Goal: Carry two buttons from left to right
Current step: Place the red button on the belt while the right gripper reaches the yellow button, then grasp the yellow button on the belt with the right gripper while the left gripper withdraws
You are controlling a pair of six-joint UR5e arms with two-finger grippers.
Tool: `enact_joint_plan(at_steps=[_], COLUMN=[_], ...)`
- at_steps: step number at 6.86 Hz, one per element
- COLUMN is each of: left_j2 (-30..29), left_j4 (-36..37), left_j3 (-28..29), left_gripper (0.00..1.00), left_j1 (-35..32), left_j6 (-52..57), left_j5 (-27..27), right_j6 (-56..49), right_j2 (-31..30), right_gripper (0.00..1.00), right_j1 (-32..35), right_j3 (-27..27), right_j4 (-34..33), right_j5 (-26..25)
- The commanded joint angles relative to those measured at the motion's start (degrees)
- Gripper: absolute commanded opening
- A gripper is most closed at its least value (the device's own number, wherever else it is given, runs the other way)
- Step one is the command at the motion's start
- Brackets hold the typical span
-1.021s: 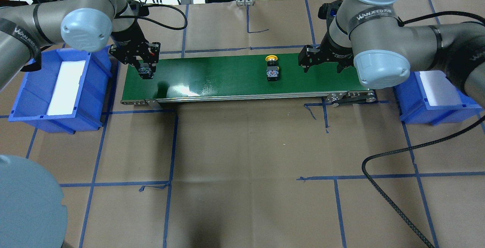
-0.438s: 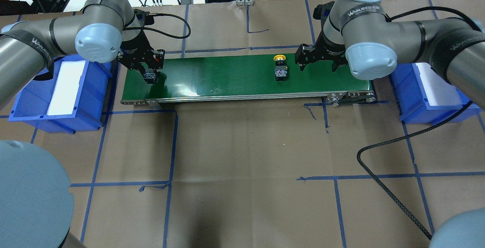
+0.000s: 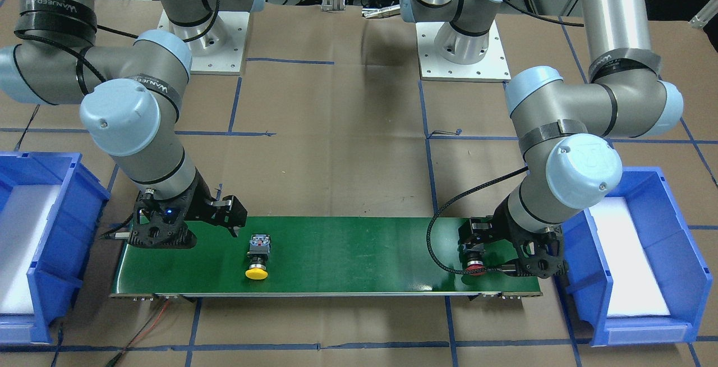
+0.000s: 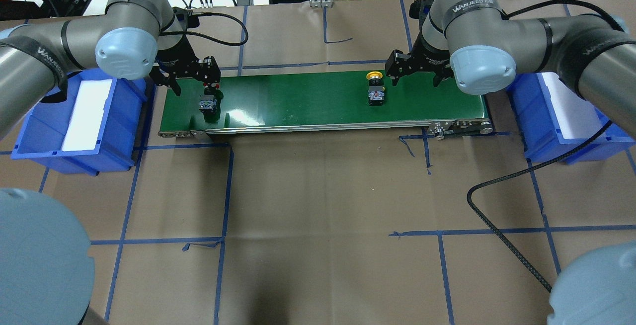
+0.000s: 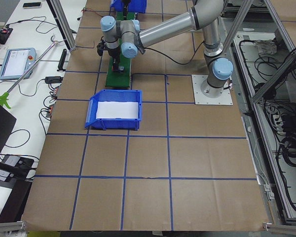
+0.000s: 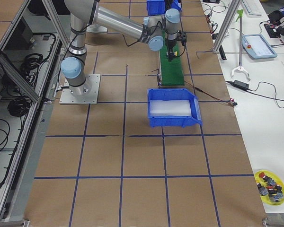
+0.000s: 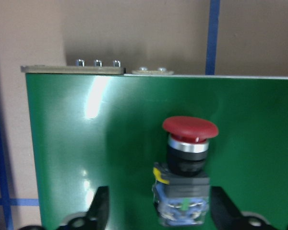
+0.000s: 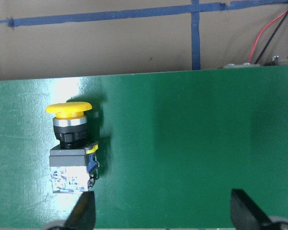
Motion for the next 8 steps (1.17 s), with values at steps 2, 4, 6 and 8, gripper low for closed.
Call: enact_joint_plan(at_steps=[2, 4, 6, 8], left_j2=[8.24, 14.84, 21.52, 24.53], left_j4=[-9.12, -17.31, -22.86, -21.93], left_j3=[0.87, 0.87, 0.44, -2.72], left_gripper=[1.00, 1.00, 1.00, 1.00], left_j1=[-0.20, -0.54, -4.39, -3.98], left_j6=[-0.13, -0.22, -1.80, 1.86], left_j5=[0.00, -0.35, 0.09, -0.26], right_j6=[-0.03, 0.06, -0.03, -0.64], right_j2=[1.41, 3.34, 4.92, 5.80], right_gripper=[1.00, 1.00, 1.00, 1.00], right_j1=[0.09, 0.09, 0.09, 0.00], right_j3=[-0.32, -2.07, -2.70, -2.00], right_j4=[0.05, 0.14, 0.06, -0.12], right_j5=[0.28, 0.54, 2.83, 2.74])
